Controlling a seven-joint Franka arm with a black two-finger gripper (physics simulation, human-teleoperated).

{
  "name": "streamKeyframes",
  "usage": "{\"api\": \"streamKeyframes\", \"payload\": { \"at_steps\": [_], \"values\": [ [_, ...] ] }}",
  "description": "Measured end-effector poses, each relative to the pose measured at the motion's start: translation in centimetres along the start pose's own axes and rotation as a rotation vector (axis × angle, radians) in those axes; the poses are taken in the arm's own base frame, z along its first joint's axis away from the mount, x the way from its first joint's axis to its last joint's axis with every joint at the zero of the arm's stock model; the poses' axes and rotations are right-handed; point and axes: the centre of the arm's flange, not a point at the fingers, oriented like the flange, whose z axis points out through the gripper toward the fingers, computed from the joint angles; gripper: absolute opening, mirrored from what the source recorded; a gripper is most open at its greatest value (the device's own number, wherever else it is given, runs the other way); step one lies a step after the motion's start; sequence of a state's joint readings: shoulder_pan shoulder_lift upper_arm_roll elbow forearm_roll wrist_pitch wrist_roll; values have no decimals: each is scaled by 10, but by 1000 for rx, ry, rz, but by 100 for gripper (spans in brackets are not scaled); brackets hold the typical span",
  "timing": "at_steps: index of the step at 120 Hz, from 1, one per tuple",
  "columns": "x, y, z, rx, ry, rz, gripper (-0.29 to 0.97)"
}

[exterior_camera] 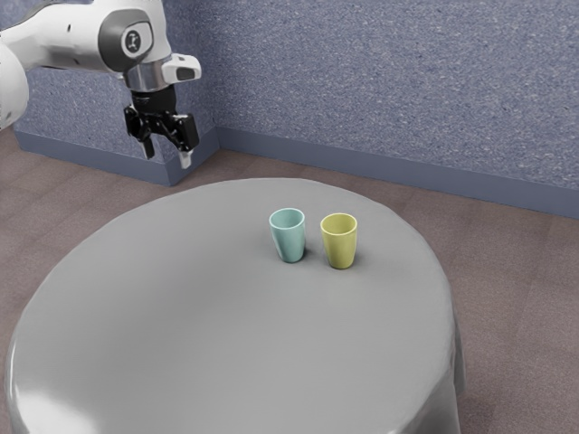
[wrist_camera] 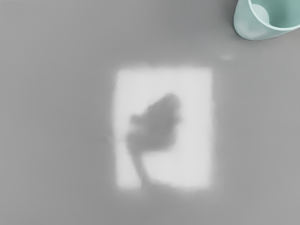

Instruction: Place the left cup onto the right cup

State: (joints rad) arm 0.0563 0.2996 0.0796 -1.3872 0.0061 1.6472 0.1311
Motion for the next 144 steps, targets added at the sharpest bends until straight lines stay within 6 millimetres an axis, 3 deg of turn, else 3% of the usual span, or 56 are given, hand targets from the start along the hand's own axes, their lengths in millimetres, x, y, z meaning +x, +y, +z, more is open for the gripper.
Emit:
{"api": "streamKeyframes", "payload": {
  "at_steps": [41, 86, 144],
  "values": [
    [23, -8, 32, 2, -4, 19, 66],
    [36, -3, 38, 0, 9, 42, 66],
    [56, 35, 38, -7, 30, 110, 66]
  ]
}}
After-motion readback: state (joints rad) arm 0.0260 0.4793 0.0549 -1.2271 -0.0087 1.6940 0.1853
